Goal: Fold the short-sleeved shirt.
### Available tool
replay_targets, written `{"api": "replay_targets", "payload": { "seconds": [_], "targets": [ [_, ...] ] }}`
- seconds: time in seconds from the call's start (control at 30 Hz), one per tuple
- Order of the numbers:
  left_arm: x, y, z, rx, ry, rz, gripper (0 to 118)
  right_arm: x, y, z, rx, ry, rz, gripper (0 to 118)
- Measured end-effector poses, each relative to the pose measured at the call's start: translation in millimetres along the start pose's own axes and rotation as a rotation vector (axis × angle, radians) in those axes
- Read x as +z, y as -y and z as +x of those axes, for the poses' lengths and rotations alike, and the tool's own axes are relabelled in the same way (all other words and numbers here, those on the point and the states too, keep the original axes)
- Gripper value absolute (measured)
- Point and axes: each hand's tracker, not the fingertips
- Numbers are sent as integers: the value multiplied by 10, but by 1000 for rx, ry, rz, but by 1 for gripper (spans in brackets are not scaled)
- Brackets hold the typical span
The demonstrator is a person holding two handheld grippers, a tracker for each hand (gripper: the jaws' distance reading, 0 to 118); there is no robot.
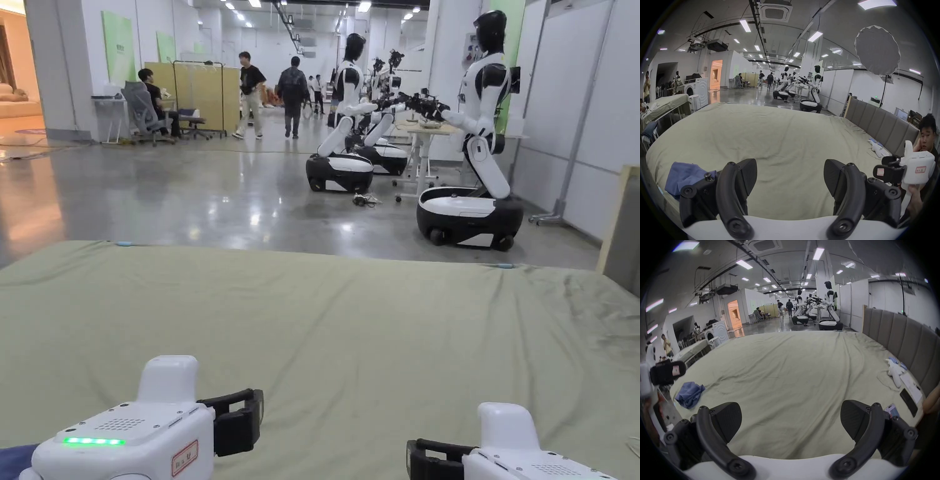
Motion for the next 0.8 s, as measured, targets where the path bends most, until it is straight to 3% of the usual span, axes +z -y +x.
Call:
{"api": "replay_targets", "payload": {
  "seconds": [0.17,0.27,0.47,0.8],
  "targets": [
    [5,-17,72,-15,18,-20,85,-35,-43,-110,-37,116,29,118],
    [33,-32,114,-32,25,-12,85,-28,-32,-164,-30,82,38,118],
    [66,-53,167,-49,33,-5,85,-53,-102,-153,-169,34,-83,118],
    [44,-2,178,-33,32,-21,85,30,-148,-95,-185,-26,-54,118]
  ]
}}
